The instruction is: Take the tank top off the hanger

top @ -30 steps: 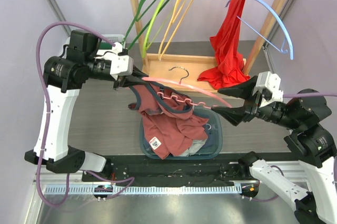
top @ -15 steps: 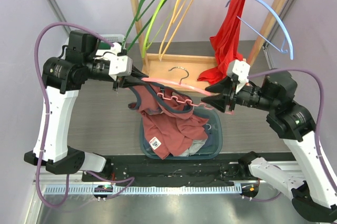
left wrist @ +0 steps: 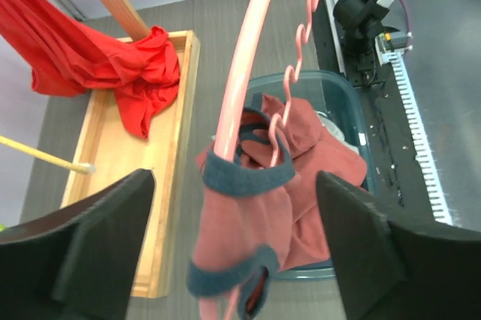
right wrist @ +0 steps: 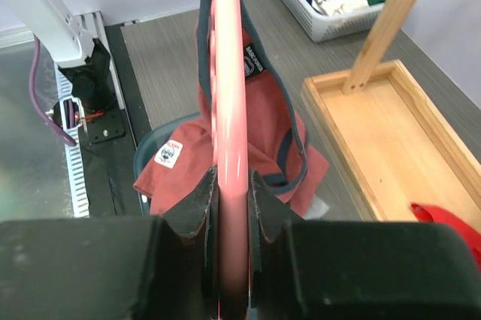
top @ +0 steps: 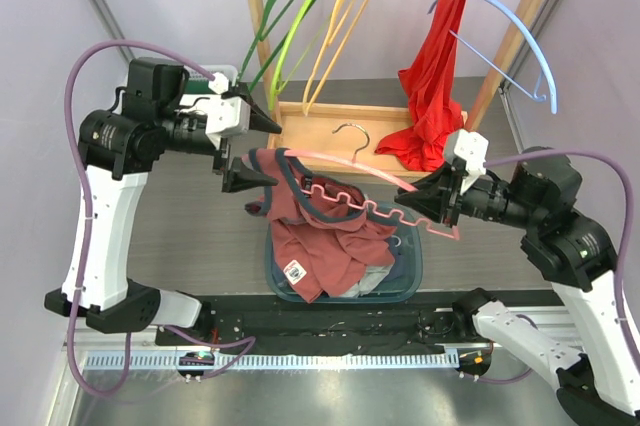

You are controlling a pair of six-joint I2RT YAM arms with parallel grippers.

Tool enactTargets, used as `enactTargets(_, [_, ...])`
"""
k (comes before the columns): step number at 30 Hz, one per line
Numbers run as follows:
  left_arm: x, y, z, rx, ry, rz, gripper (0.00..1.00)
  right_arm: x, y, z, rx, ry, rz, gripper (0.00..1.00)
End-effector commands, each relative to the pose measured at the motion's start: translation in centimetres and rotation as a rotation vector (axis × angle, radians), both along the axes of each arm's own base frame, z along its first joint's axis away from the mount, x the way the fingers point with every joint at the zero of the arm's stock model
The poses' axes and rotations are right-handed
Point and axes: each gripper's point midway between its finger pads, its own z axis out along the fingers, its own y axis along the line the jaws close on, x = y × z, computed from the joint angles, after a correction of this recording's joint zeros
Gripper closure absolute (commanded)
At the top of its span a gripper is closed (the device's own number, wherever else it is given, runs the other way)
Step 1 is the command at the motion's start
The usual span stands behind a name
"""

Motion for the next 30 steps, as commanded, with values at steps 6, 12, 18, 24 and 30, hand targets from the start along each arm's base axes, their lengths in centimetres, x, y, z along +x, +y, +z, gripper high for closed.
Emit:
enactTargets(6, [-3.3,1.4,-0.5,0.033,0.221,0.077,0.00,-2.9,-3.0,1.9,0.002,0.001,-0.096,0.99])
enactTargets(12, [-2.7,2.1,-4.8,0.098,0.309,0.161,0.00,-4.9,-6.2,3.5,-0.024,0.008,-0.218,0.99])
enactTargets(18, [-2.8,1.9,-8.9,0.131,0.431,0.165,0.00,-5.0,-9.1,5.9,0.001,-0.063,-0.371,0.99])
enactTargets(24, [-1.2,0.4,-12.4,0.070,0.562,0.196,0.00,-5.6,-8.2,6.0,0.018,-0.016,-0.324,0.99])
enactTargets(30, [2.8,-0.6,-12.4,-0.027,0.556,0.329,0.00,-6.4,-7.0,6.6,0.055,-0.008,-0.242,0.99])
